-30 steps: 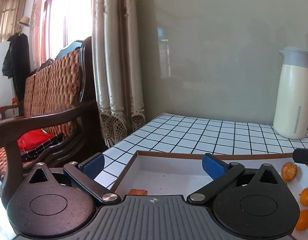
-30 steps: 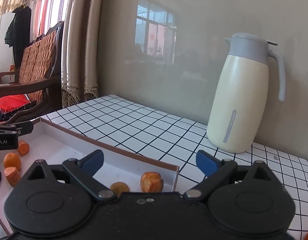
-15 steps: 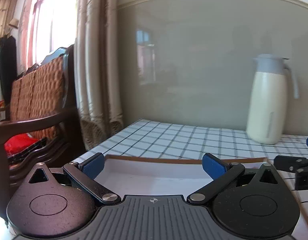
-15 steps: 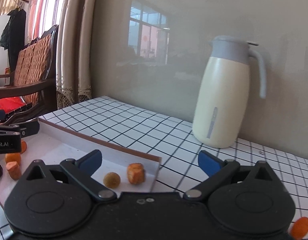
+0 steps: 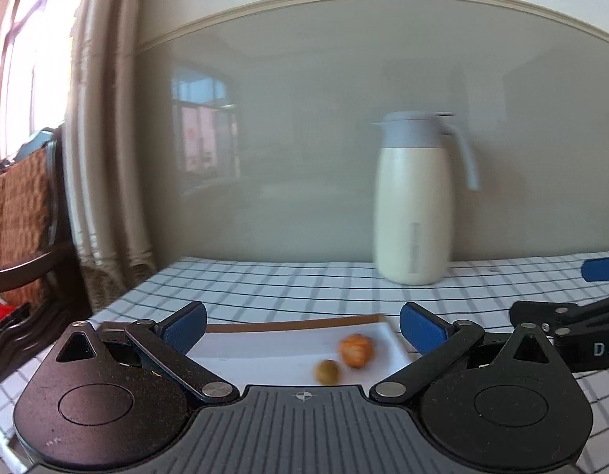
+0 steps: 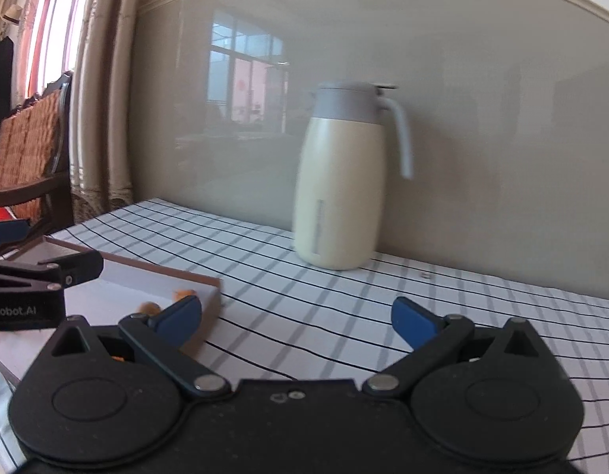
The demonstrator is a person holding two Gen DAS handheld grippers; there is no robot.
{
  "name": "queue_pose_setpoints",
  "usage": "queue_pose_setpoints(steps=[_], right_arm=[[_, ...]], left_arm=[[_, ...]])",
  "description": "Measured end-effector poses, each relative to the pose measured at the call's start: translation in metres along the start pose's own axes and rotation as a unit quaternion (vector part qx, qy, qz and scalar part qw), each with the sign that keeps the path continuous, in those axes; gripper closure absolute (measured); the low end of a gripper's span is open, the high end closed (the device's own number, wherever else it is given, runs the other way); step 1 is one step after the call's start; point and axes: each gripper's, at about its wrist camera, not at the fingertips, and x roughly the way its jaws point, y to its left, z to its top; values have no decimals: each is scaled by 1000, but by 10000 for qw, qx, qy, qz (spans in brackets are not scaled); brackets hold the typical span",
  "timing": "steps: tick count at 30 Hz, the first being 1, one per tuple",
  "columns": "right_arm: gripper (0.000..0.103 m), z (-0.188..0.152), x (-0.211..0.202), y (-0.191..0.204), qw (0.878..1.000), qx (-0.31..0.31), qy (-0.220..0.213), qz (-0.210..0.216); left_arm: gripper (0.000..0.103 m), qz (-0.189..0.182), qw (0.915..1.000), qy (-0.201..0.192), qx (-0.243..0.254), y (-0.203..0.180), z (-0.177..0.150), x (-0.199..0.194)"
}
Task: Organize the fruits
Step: 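Move both open grippers from the box toward the brown fruit and orange on the table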
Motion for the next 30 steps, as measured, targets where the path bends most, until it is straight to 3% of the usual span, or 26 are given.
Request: queue_pose_setpoints(steps=[8, 18, 23, 24, 26, 28, 30], right_arm=[[6, -17, -20, -45, 9988, 32, 72, -483], [6, -38, -24, -94, 9944, 158, 245, -1011], [12, -49, -12, -111, 9934, 313, 496, -986], [13, -52, -8, -114, 9936, 316, 532, -944], [17, -56, 3, -123, 9928, 387, 692, -898], [30, -61, 12, -133, 9919, 567, 838, -772], [32, -64, 18, -137, 9909, 602, 975, -706]], left_arm=[[0, -645, 9978, 112, 75, -62, 2, -3], [0, -935, 9948, 190, 363, -121, -6, 0], [1, -1233, 9901, 467, 484, -145, -15, 12], [3, -1310, 9887, 498, 524, -150, -15, 17], [20, -1470, 9856, 590, 597, -163, -16, 24], [27, -1582, 9826, 758, 609, -173, -19, 32], [27, -1642, 9807, 884, 596, -180, -22, 39]])
